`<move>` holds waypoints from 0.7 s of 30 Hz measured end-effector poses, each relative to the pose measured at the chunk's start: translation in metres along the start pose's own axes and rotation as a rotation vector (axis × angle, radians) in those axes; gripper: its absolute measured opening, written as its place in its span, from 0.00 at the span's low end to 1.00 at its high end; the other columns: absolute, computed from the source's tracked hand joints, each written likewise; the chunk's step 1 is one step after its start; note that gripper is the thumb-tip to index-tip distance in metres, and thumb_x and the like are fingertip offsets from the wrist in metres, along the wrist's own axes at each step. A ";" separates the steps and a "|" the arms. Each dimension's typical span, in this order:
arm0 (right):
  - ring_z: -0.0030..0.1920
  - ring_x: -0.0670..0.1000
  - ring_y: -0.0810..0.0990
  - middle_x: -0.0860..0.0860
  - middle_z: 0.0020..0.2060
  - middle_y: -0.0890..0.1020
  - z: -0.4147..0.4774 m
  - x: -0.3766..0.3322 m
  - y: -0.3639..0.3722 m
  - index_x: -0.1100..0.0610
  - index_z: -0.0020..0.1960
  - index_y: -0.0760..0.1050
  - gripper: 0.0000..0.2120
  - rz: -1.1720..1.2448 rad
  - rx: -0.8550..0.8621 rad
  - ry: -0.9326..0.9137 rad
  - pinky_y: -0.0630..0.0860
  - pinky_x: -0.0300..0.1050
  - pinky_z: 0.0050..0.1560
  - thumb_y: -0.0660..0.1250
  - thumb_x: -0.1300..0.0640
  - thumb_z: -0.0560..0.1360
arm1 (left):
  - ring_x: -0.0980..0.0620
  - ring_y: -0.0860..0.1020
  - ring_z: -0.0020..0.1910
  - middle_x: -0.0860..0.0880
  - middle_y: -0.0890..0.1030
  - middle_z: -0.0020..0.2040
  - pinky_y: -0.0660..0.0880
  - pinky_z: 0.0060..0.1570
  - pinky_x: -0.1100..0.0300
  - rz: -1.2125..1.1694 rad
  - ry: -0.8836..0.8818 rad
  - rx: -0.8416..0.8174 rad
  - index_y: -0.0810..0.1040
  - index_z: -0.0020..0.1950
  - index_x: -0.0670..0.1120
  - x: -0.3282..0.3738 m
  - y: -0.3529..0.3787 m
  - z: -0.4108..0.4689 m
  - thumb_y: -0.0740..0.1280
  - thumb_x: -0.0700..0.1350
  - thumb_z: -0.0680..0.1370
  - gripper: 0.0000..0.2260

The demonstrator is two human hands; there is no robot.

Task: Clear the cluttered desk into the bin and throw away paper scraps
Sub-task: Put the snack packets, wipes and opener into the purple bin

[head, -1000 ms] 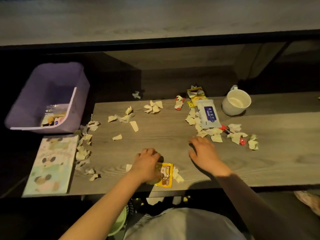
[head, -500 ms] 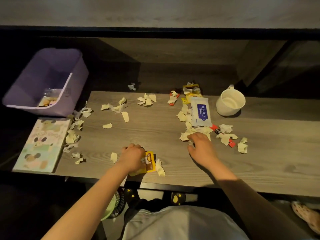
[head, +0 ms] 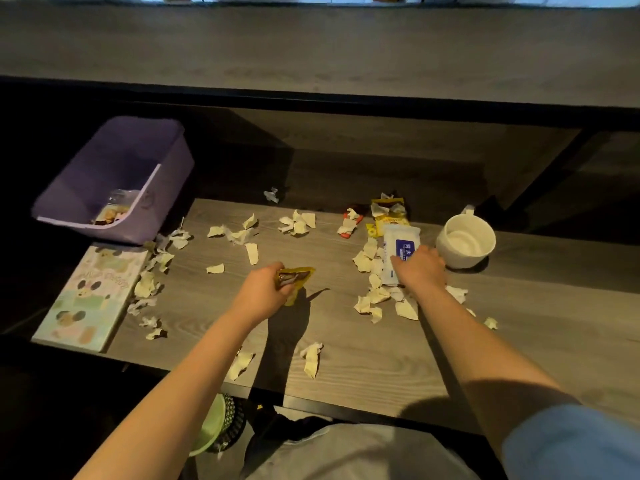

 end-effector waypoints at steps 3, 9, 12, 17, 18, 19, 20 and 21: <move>0.66 0.60 0.68 0.58 0.66 0.69 0.010 -0.001 0.004 0.59 0.69 0.63 0.32 -0.001 -0.037 0.051 0.70 0.59 0.63 0.67 0.42 0.73 | 0.46 0.79 0.53 0.44 0.80 0.54 0.78 0.53 0.49 -0.037 0.009 0.038 0.74 0.56 0.44 0.007 -0.005 0.006 0.67 0.43 0.76 0.10; 0.58 0.58 0.76 0.55 0.57 0.78 0.020 0.003 0.005 0.56 0.62 0.69 0.33 0.096 -0.086 0.131 0.75 0.56 0.55 0.77 0.44 0.63 | 0.47 0.79 0.53 0.44 0.80 0.55 0.78 0.53 0.50 -0.047 0.009 0.063 0.74 0.58 0.42 0.017 -0.007 0.015 0.67 0.43 0.76 0.12; 0.51 0.56 0.80 0.53 0.52 0.81 0.023 0.001 0.008 0.53 0.57 0.72 0.26 0.172 -0.133 0.086 0.78 0.55 0.51 0.76 0.45 0.64 | 0.47 0.79 0.52 0.44 0.80 0.54 0.79 0.52 0.50 -0.056 0.002 0.063 0.75 0.56 0.42 0.019 -0.008 0.019 0.67 0.42 0.76 0.10; 0.53 0.57 0.80 0.55 0.57 0.80 0.015 -0.008 0.004 0.55 0.62 0.70 0.22 0.339 -0.158 0.035 0.78 0.53 0.50 0.69 0.46 0.73 | 0.48 0.79 0.49 0.46 0.78 0.51 0.80 0.48 0.54 -0.113 -0.023 0.041 0.72 0.55 0.44 0.022 -0.007 0.024 0.65 0.41 0.76 0.08; 0.54 0.57 0.79 0.56 0.58 0.79 0.011 -0.011 0.000 0.56 0.63 0.69 0.22 0.379 -0.141 0.020 0.78 0.52 0.49 0.68 0.47 0.74 | 0.48 0.79 0.50 0.46 0.78 0.51 0.80 0.47 0.55 -0.128 -0.027 0.039 0.72 0.57 0.43 0.021 -0.007 0.024 0.65 0.41 0.76 0.10; 0.55 0.58 0.79 0.56 0.59 0.78 0.006 -0.014 -0.004 0.56 0.63 0.68 0.21 0.412 -0.117 0.005 0.78 0.52 0.49 0.67 0.48 0.75 | 0.48 0.79 0.50 0.46 0.78 0.52 0.79 0.48 0.55 -0.142 -0.036 0.037 0.72 0.59 0.42 0.020 -0.008 0.025 0.64 0.41 0.77 0.12; 0.54 0.57 0.79 0.56 0.59 0.78 0.001 -0.017 -0.007 0.57 0.63 0.68 0.21 0.433 -0.094 -0.016 0.79 0.52 0.48 0.67 0.48 0.75 | 0.48 0.79 0.50 0.45 0.78 0.53 0.79 0.49 0.54 -0.152 -0.042 0.039 0.71 0.61 0.41 0.018 -0.009 0.026 0.64 0.41 0.77 0.14; 0.54 0.57 0.79 0.56 0.58 0.78 -0.005 -0.022 -0.011 0.57 0.64 0.67 0.21 0.446 -0.076 -0.040 0.78 0.50 0.46 0.67 0.49 0.75 | 0.48 0.79 0.50 0.45 0.79 0.53 0.79 0.49 0.54 -0.163 -0.046 0.043 0.71 0.62 0.40 0.016 -0.010 0.027 0.64 0.41 0.77 0.14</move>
Point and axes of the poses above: each hand's wrist, its own z-axis towards the middle knuckle, its own y-axis out of the palm, x = y × z, the point moved 7 cm from there along z, towards the middle knuckle
